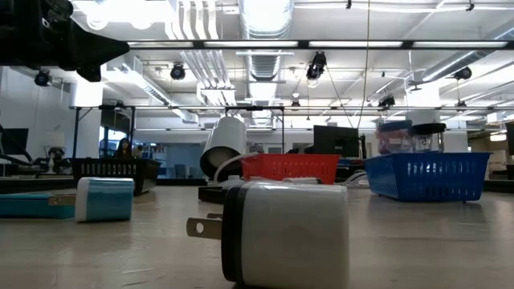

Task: Pick & Place Office items
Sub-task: Put the white digital clock into the red bin

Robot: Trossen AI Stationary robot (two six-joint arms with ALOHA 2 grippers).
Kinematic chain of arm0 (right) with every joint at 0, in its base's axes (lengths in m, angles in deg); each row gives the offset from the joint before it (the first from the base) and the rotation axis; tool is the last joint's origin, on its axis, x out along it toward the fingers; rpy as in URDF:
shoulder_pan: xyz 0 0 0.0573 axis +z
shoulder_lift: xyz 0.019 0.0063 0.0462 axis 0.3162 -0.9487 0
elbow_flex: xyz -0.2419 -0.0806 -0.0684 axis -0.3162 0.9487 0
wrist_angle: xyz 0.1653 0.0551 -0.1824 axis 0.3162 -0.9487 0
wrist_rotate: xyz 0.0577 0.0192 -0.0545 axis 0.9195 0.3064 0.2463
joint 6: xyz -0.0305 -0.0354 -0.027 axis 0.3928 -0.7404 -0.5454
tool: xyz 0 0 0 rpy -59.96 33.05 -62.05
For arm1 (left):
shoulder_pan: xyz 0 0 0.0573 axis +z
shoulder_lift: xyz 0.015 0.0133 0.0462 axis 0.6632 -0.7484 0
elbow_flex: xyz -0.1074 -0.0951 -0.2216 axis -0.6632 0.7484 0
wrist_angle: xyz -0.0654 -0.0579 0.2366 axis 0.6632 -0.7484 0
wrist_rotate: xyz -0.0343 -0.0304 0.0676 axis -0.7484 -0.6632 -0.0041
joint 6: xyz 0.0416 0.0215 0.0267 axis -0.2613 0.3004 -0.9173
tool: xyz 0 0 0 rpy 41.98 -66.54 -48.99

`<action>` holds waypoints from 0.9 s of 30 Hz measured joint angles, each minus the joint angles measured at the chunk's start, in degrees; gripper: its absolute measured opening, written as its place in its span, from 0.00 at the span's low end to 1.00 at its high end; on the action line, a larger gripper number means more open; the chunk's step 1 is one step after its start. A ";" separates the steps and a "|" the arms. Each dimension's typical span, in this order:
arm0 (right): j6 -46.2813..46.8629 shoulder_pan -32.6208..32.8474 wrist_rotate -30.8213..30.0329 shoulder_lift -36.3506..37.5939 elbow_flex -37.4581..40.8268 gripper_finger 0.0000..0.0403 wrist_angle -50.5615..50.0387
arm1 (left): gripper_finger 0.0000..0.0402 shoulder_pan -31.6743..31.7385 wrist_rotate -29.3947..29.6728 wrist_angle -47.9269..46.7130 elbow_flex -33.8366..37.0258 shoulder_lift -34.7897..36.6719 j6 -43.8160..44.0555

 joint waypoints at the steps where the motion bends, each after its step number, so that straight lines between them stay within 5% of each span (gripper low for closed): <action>1: -1.23 -0.02 0.00 1.81 2.06 0.08 2.47 | 0.02 0.00 0.00 0.00 0.00 0.00 -0.01; 15: -1.63 -5.76 6.47 22.74 29.19 0.08 19.65 | 0.02 0.00 -0.08 -0.39 0.37 0.02 -0.78; 27: -4.80 -5.88 4.64 41.73 42.59 0.08 21.20 | 0.02 -0.02 -0.90 -0.78 1.25 0.00 -1.73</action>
